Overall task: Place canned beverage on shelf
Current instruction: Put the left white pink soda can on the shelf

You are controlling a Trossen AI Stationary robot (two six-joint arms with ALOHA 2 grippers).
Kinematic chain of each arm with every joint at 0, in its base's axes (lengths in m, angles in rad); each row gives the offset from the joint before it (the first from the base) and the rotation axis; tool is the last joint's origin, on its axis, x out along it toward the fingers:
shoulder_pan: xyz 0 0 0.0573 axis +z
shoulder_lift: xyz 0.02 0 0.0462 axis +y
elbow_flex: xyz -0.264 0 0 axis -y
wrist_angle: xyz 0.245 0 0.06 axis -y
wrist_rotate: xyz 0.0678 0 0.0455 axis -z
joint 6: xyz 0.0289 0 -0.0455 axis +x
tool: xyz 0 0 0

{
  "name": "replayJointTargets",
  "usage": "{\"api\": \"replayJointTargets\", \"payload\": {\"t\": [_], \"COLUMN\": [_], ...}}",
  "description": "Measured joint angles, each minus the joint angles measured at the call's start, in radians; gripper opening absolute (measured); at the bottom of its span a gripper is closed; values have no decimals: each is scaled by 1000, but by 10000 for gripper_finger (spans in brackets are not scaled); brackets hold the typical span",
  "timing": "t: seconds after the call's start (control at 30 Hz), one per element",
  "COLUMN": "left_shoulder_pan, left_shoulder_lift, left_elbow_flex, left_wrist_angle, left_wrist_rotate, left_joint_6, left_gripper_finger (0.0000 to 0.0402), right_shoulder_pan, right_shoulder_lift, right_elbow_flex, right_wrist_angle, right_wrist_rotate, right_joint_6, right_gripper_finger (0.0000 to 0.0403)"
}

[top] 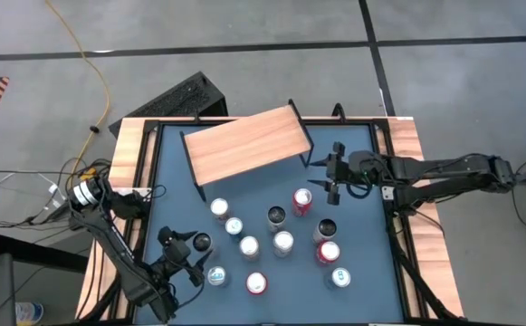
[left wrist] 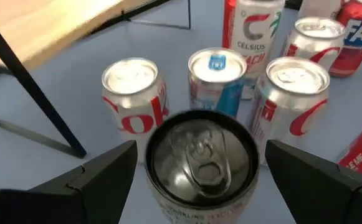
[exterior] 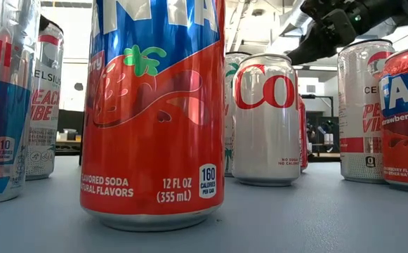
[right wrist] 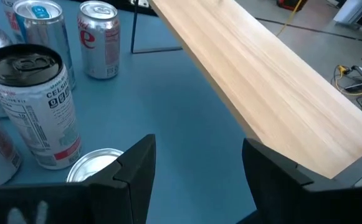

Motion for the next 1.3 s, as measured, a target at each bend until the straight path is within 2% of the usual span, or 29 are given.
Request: {"api": "replayJointTargets", "payload": {"t": [0.27, 0.63, 0.93, 1.13, 1.3], "left_shoulder_pan": [17, 44, 51, 69, 82], "left_shoulder_lift": [0, -2, -2, -2, -4], "left_elbow_flex": [-8, -8, 40, 145, 243], "left_wrist_angle": [15, 107, 96, -9, -125], "left_wrist_rotate": [21, 43, 37, -48, -71], "left_joint_6": [-11, 34, 117, 205, 251], "left_gripper_finger": [338, 244, 244, 244, 244], "right_shoulder_pan": [0, 0, 0, 0, 0], "right_shoulder_lift": [3, 3, 2, 2, 2], "right_elbow_flex": [0, 0, 0, 0, 0], "right_wrist_angle": [1, 1, 0, 0, 0], "right_wrist_rotate": [0, 1, 1, 2, 2], "right_joint_6": [1, 0, -8, -10, -11], "right_gripper_finger": [227, 227, 227, 227, 227]}}
